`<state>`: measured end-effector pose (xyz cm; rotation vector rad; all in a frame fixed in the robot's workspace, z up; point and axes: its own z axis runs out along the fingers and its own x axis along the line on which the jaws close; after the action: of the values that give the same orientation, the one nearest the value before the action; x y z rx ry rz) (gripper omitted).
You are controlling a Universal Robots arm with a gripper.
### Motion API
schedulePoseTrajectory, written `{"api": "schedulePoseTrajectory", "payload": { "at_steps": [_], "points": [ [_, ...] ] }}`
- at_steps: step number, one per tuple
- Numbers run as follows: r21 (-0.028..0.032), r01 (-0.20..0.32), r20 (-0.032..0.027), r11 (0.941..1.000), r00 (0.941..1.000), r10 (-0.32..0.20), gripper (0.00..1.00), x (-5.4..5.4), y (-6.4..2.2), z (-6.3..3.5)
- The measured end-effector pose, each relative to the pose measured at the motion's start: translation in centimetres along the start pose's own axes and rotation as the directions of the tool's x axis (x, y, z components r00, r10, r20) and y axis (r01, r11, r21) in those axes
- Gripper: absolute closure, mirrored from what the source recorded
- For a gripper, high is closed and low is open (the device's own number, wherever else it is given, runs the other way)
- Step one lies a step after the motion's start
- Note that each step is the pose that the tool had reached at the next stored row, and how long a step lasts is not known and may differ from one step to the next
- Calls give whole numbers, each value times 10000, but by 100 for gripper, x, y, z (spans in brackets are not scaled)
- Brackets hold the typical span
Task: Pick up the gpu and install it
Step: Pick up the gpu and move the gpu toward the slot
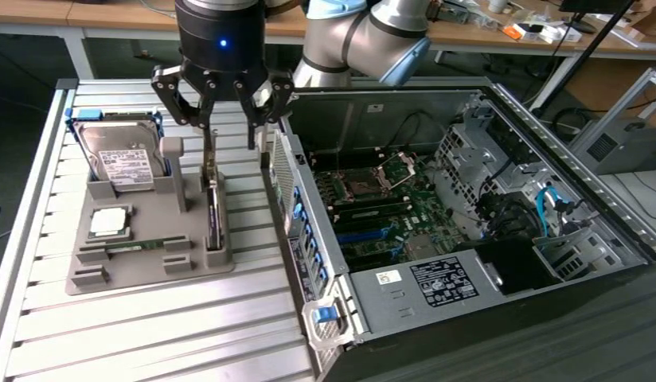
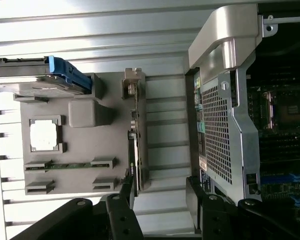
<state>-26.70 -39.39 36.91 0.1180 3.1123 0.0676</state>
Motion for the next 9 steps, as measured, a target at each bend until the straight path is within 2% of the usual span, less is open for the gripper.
{"api": "schedulePoseTrajectory", "payload": {
  "at_steps": [9],
  "points": [
    [-1,0,0,10000,10000,0,46,30,8,53]
  ]
}}
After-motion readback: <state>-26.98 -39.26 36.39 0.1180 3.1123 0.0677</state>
